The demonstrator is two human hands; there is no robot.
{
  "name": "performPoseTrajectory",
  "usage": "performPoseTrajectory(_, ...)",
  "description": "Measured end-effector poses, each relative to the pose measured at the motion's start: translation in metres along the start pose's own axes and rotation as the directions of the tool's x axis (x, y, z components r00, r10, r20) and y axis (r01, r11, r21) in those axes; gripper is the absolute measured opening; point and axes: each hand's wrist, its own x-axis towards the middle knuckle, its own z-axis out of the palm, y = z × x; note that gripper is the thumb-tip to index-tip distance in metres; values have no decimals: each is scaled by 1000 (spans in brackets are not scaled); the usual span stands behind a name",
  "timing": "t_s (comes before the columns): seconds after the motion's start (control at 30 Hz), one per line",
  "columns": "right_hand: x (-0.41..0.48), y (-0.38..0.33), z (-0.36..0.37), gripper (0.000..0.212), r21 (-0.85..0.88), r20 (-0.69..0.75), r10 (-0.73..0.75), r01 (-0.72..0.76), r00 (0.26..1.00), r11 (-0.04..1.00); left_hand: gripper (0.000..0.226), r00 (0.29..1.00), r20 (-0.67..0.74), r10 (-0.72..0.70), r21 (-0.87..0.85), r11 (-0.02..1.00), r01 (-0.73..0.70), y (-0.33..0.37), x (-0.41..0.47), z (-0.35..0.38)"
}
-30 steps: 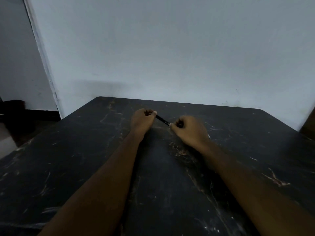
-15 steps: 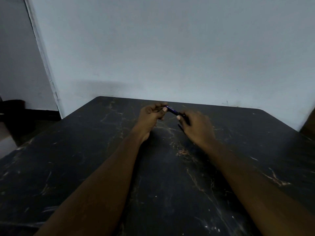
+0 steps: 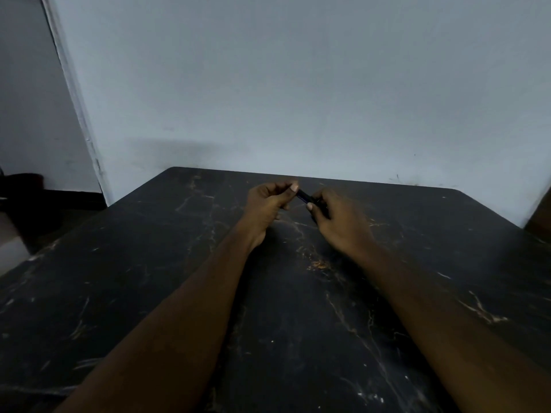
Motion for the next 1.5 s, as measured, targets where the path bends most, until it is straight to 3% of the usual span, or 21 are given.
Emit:
performPoseTrajectory(0.3,0,-3,3,24,104,23,64,-66,998,992,28,996,30,83,-59,995,-82,-2,2,2)
performPoseTrajectory(0.47,2,-7,-1,32,98,-10,19,-18,1000,995,29,996,22,82,-69,994,-80,-3,4,-1)
performPoseTrajectory(0.83,3,-7,3,29,125,-53,-16,22,998,992,27,998,-5,66,-54,996,-66,-3,5,-5)
performPoseTrajectory(1.03,-1,-2,6,36,-10,-106,-29,28,994,1000,21,999,-26,39,-32,999,-40,-2,5,-5)
performPoseTrajectory(1.2,-2,2,9,37,-130,-104,-5,-9,995,991,20,983,-183,9,-92,995,-26,1,8,-10)
performPoseTrajectory(1.4,-4,5,6,31,-121,-113,53,-66,992,990,15,949,-314,13,35,999,-2,4,12,-25)
performPoseTrajectory(1.5,-4,5,5,30,-111,-103,63,-75,993,991,18,976,-198,86,361,933,-9,-2,11,-31)
